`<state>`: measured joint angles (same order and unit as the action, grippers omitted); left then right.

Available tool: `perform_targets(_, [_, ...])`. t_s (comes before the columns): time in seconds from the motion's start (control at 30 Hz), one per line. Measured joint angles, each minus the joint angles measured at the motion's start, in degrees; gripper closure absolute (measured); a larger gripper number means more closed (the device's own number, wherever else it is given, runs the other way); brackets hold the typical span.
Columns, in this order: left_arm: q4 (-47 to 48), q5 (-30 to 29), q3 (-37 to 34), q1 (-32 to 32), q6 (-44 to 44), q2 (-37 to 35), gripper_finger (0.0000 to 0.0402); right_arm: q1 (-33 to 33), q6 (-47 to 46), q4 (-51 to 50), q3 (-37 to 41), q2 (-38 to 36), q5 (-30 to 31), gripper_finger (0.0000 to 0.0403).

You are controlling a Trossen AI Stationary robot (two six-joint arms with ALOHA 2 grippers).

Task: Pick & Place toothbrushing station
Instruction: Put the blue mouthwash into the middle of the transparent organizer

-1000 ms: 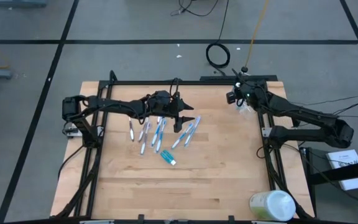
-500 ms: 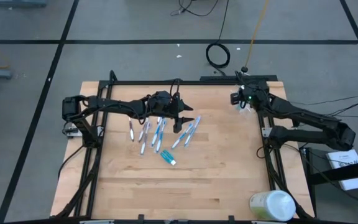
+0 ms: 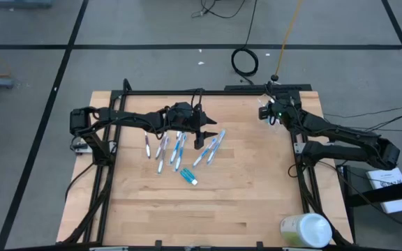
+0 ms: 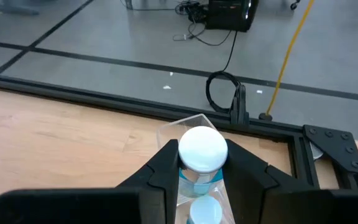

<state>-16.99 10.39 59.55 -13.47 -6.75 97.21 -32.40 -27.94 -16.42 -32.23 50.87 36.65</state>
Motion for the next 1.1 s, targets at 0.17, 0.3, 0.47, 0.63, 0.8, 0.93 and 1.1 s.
perform_targets(0.17, [0.0, 0.0, 0.0, 0.0, -0.2, 0.0, 0.0169, 0.0, 1.0, 0.9, 0.0, 0.1, -0.2, 0.0314])
perform_targets(0.3, [0.0, 0.0, 0.0, 0.0, -0.2, 0.0, 0.0169, 0.0, 2.8, 2.6, 0.1, 0.1, -0.4, 0.0314])
perform_targets(0.47, [0.0, 0.0, 0.0, 0.0, -0.2, 0.0, 0.0169, 0.0, 5.7, 2.9, 0.1, 0.1, -0.7, 0.0314])
perform_targets(0.63, [0.1, 0.0, 0.0, 0.0, -0.2, 0.0, 0.0170, 0.0, 6.5, 2.9, 0.1, 0.1, -0.8, 0.0314])
perform_targets(0.8, [0.1, 0.0, 0.0, 0.0, -0.1, 0.0, 0.0169, 0.0, 6.4, 2.8, 0.2, -0.2, -0.7, 0.0314])
perform_targets(0.93, [0.1, 0.0, 0.0, 0.0, -0.1, 0.0, 0.0170, 0.0, 6.4, 2.0, 0.4, -1.7, -0.3, 0.0314])
perform_targets(1.1, [0.2, 0.0, 0.0, 0.0, -0.1, 0.0, 0.0169, 0.0, 6.4, 2.5, 0.4, -3.7, 0.7, 0.0314])
